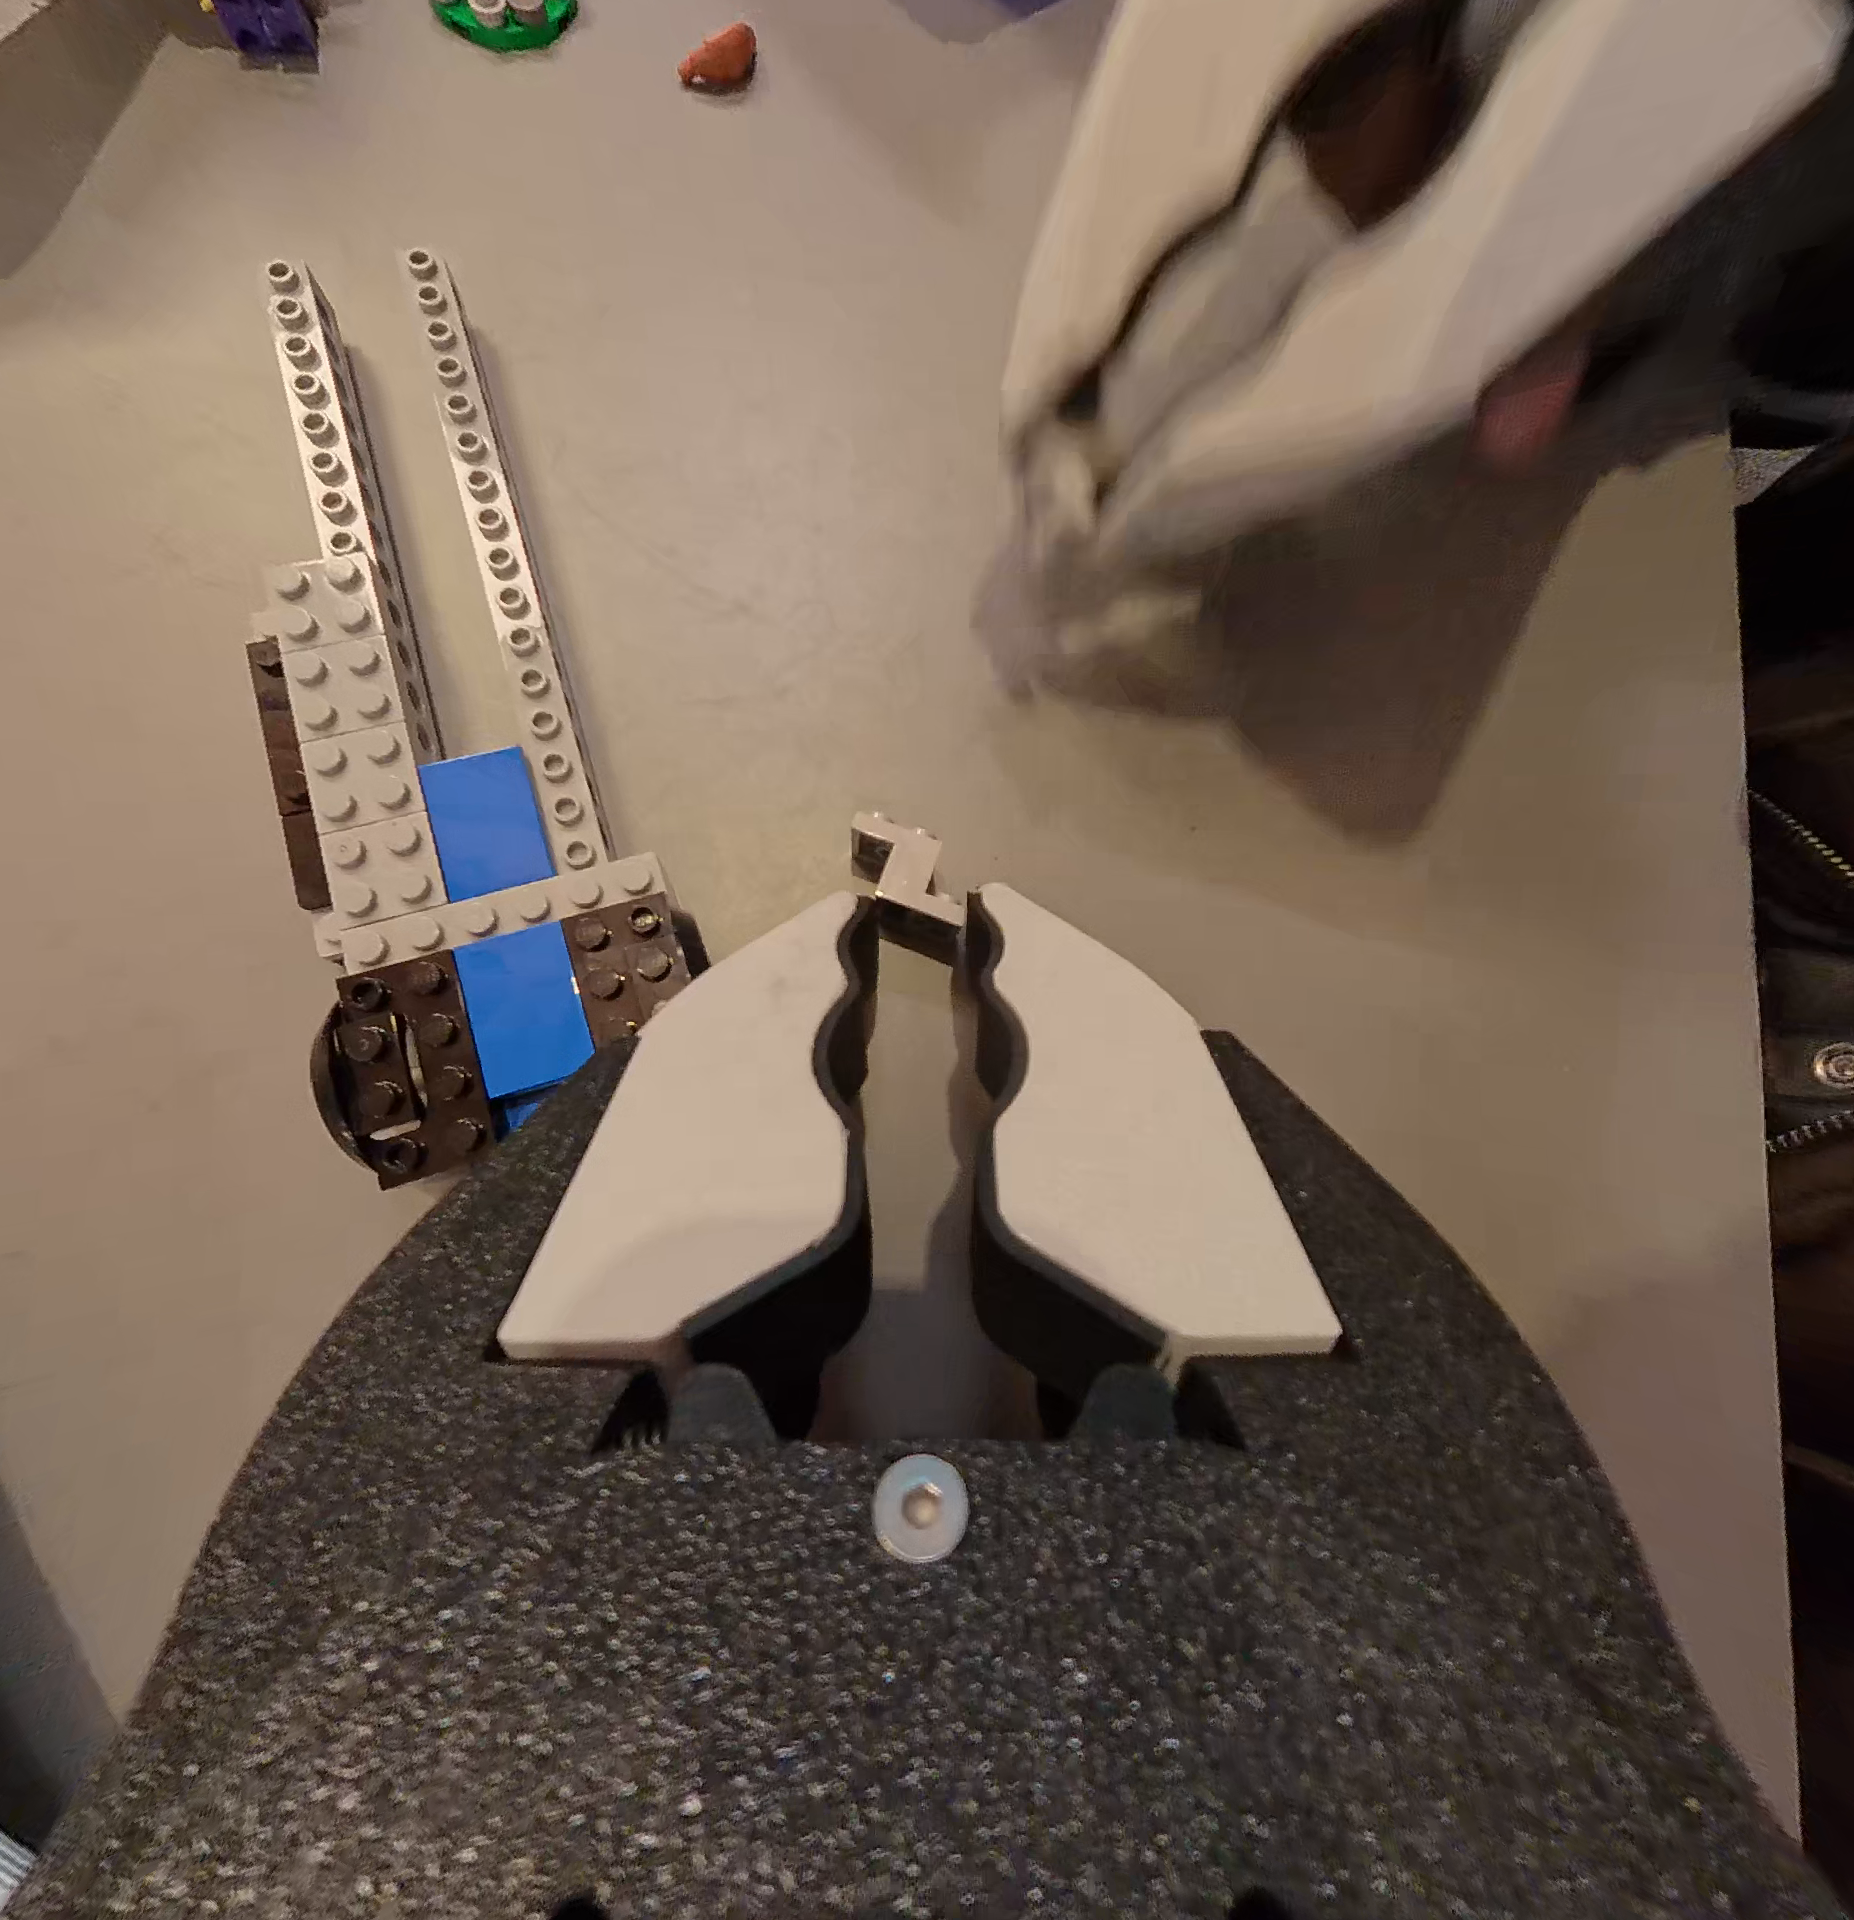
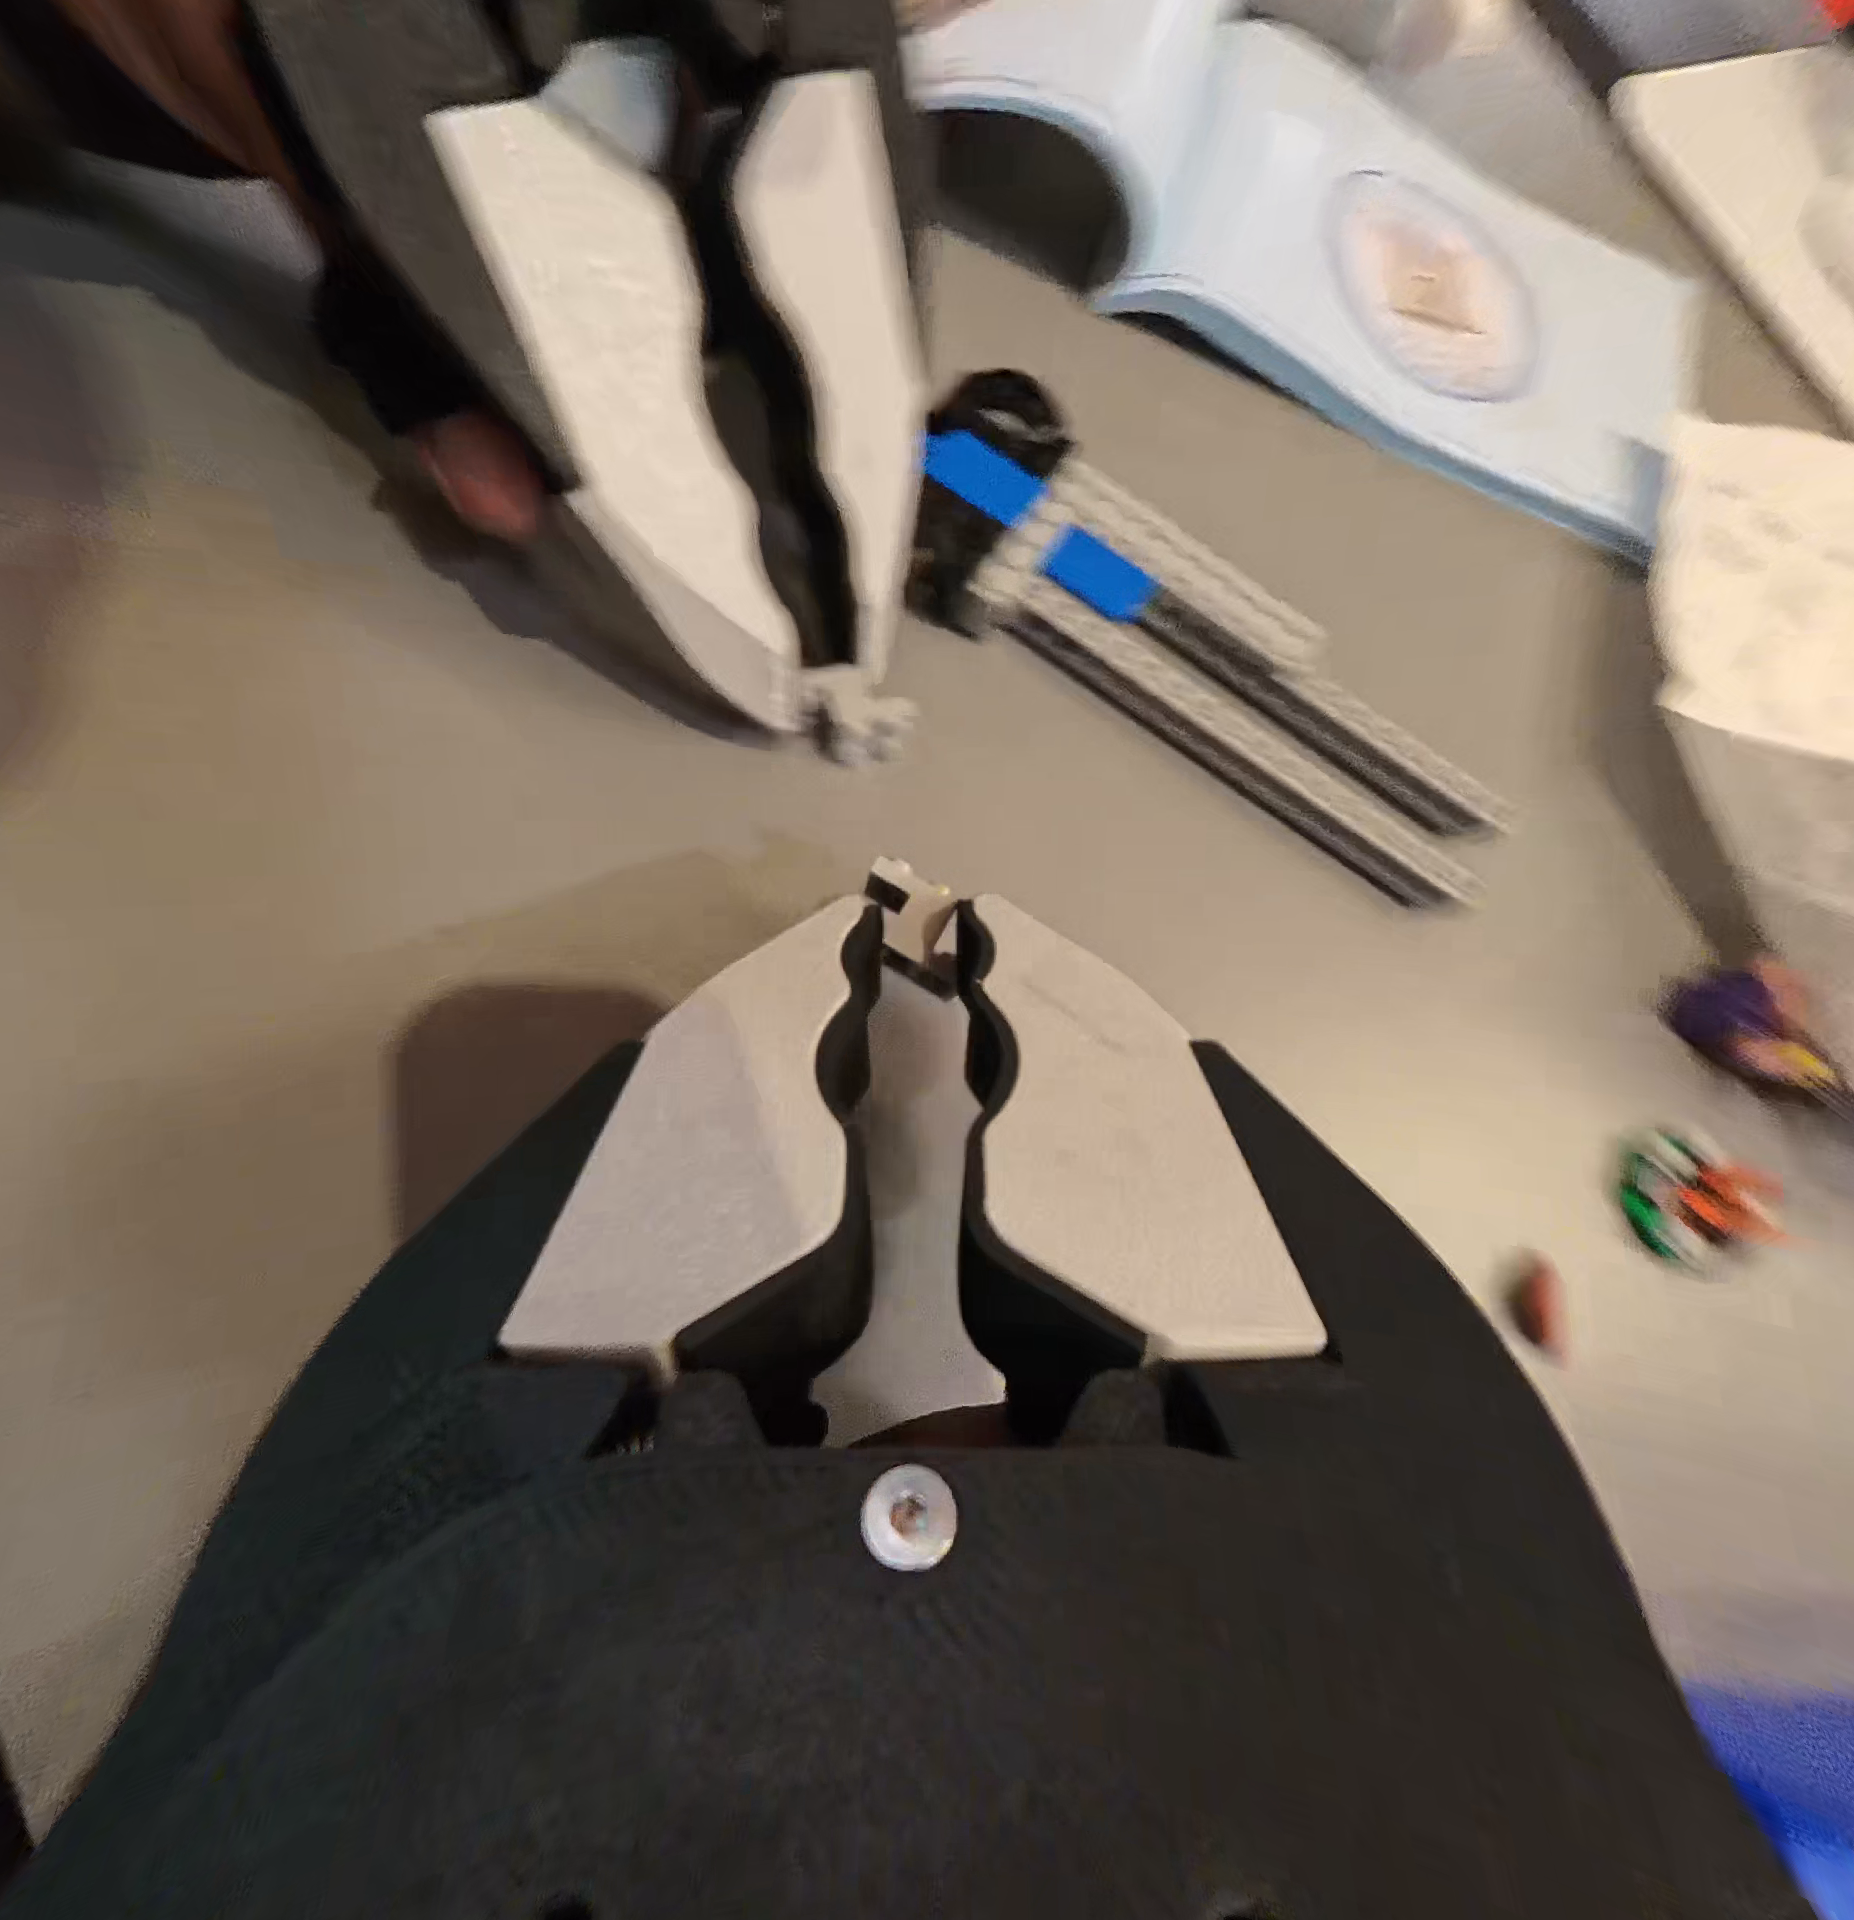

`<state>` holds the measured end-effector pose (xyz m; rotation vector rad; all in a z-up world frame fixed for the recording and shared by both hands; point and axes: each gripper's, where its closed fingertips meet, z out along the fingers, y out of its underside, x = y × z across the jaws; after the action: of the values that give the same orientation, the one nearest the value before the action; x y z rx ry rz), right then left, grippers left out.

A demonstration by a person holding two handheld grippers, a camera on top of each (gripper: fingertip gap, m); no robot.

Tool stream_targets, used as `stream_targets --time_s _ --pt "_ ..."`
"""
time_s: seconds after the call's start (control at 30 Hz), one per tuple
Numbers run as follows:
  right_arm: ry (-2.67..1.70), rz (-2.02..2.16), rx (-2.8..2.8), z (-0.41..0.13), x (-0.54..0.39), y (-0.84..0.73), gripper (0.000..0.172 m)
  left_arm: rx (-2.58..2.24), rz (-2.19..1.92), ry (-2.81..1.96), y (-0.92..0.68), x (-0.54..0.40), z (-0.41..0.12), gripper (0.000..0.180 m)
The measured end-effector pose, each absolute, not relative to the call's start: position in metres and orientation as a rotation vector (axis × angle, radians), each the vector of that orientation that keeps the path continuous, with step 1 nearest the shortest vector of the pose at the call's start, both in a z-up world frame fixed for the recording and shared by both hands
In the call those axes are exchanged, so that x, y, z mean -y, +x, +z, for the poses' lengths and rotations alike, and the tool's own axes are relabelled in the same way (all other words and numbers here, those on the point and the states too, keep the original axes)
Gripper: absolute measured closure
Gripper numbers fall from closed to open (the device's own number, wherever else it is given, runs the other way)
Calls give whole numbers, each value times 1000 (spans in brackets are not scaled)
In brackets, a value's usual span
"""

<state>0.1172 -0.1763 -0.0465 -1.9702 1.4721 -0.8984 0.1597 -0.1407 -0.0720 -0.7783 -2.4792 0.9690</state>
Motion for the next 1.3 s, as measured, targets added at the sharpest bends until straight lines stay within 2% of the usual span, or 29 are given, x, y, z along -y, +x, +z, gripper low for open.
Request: stream_targets --time_s 0.17,0.27,0.37,0.57,0.7,0.87,0.97,1.1,1.3 --pt "-1575 -1398 -1850 34 312 31 158 2463 958 -776 154 140 -71 165" --pt "-1429 -1474 -1984 49 352 -4 148 2438 950 -720 149 141 -68 165" --pt "-1515 -1428 -1824 44 321 21 141 2372 954 -686 142 142 -62 165" --pt "-1787 -1036 -1317 -7 188 103 132 2140 979 -552 124 143 -35 165" --pt "-1840 -922 -1159 -21 149 122 128 1979 959 -485 114 139 -17 166" --pt "-1774 -866 -1114 -14 139 125 140 1927 937 -456 110 137 -12 165" --pt "-1769 -859 -1143 -15 143 123 141 1916 942 -454 110 136 -10 165" --pt "-1751 -984 -1232 -4 177 111 141 1919 1007 -433 122 140 -2 164" --pt "-1557 -1509 -1663 53 328 31 140 2154 1157 -404 171 150 -9 159"
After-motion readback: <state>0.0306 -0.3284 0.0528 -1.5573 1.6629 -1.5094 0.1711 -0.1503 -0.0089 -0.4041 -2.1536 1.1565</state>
